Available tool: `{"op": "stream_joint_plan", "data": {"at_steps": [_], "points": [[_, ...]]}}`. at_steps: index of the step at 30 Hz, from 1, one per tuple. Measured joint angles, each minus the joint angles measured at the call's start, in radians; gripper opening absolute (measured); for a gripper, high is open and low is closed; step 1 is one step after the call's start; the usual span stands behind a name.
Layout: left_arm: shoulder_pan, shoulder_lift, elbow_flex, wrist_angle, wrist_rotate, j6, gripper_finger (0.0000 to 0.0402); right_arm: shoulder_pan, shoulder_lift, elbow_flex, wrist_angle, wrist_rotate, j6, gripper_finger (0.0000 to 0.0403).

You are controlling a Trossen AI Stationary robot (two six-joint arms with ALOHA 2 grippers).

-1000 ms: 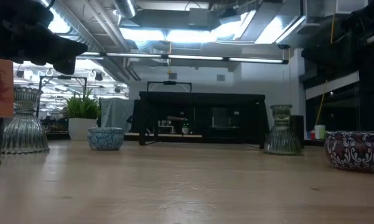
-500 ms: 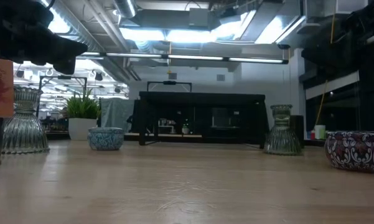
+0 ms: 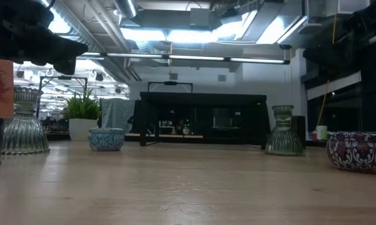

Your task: Pick & Place candle stick holders

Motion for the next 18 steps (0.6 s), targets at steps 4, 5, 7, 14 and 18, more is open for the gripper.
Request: {"op": "stream_joint_plan", "data": {"at_steps": [4, 5, 7, 14, 18], "points": [[0.0, 0.0, 0.0, 0.0, 0.0, 0.0, 0.0003, 0.0, 0.0, 0.0, 0.0, 0.0, 0.0, 0.0], [0.0, 0.0, 0.0, 0.0, 0.0, 0.0, 0.0003, 0.0, 0.0, 0.0, 0.0, 0.0, 0.0, 0.0], [0.0, 0.0, 0.0, 0.0, 0.0, 0.0, 0.0003, 0.0, 0.0, 0.0, 0.0, 0.0, 0.0, 0.0], [0.0, 0.0, -0.001, 0.015, -0.001, 0.002, 0.0003, 0.0, 0.0, 0.0, 0.0, 0.0, 0.0, 0.0], [0.001, 0.0, -0.001, 0.052, -0.019, 0.011, 0.0003, 0.0, 0.0, 0.0, 0.0, 0.0, 0.0, 0.0]]}}
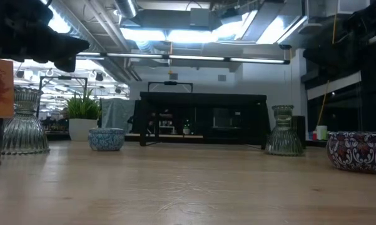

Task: Pick & Place candle stick holders
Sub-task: Put the pink patterned scented candle on the shelf

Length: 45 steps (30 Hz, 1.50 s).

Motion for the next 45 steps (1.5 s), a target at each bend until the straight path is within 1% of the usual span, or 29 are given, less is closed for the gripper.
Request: {"op": "stream_joint_plan", "data": {"at_steps": [3, 18, 23, 35, 45], "points": [[0.0, 0.0, 0.001, 0.041, -0.001, -0.025, 0.0003, 0.0, 0.0, 0.0, 0.0, 0.0, 0.0, 0.0], [0.0, 0.004, 0.089, 0.035, -0.001, -0.04, 0.0003, 0.0, 0.0, 0.0, 0.0, 0.0, 0.0, 0.0], [0.0, 0.024, 0.127, 0.011, -0.051, -0.063, 0.0003, 0.0, 0.0, 0.0, 0.0, 0.0, 0.0, 0.0], [0.0, 0.195, 0.28, 0.009, -0.084, -0.063, 0.0003, 0.0, 0.0, 0.0, 0.0, 0.0, 0.0, 0.0], [0.0, 0.335, 0.386, 0.008, -0.08, -0.063, 0.0003, 0.0, 0.0, 0.0, 0.0, 0.0, 0.0, 0.0]]}}
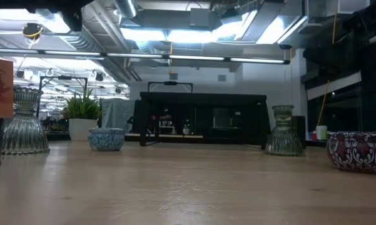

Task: Pick & Place candle stick holders
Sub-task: Put the pink patterned scented candle on the shelf

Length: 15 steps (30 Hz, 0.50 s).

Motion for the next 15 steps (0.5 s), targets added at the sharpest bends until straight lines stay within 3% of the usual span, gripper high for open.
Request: {"op": "stream_joint_plan", "data": {"at_steps": [12, 15], "points": [[0.0, 0.148, 0.171, 0.0, 0.003, -0.005, 0.0003, 0.0, 0.0, 0.0, 0.0, 0.0, 0.0, 0.0], [0.002, 0.188, 0.226, 0.0, -0.005, -0.104, 0.0003, 0.0, 0.0, 0.0, 0.0, 0.0, 0.0, 0.0]]}}
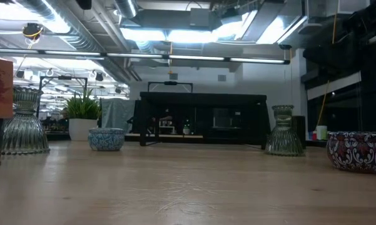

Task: Pick & Place candle stick holders
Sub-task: Put the pink patterned scented candle on the shelf

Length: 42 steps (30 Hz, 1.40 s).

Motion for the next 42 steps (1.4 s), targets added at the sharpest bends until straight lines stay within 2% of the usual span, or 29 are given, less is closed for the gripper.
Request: {"op": "stream_joint_plan", "data": {"at_steps": [4, 7, 14, 24, 36, 42], "points": [[0.019, 0.049, 0.068, -0.005, -0.016, -0.087, 0.0003, 0.0, 0.0, 0.0, 0.0, 0.0, 0.0, 0.0], [0.028, 0.087, 0.116, -0.03, 0.022, -0.054, 0.0003, 0.0, 0.0, 0.0, 0.0, 0.0, 0.0, 0.0], [0.064, 0.174, 0.226, -0.085, 0.033, -0.037, 0.0003, 0.0, 0.0, 0.0, 0.0, 0.0, 0.0, 0.0], [0.126, 0.27, 0.369, -0.285, 0.034, -0.032, 0.0003, 0.0, 0.0, 0.0, 0.0, 0.0, 0.0, 0.0], [0.204, 0.303, 0.389, -0.393, 0.04, 0.008, 0.0003, 0.0, 0.0, 0.0, 0.0, 0.0, 0.0, 0.0], [0.289, 0.303, 0.389, -0.435, 0.122, 0.026, 0.0003, 0.0, 0.0, 0.0, 0.0, 0.0, 0.0, 0.0]]}}
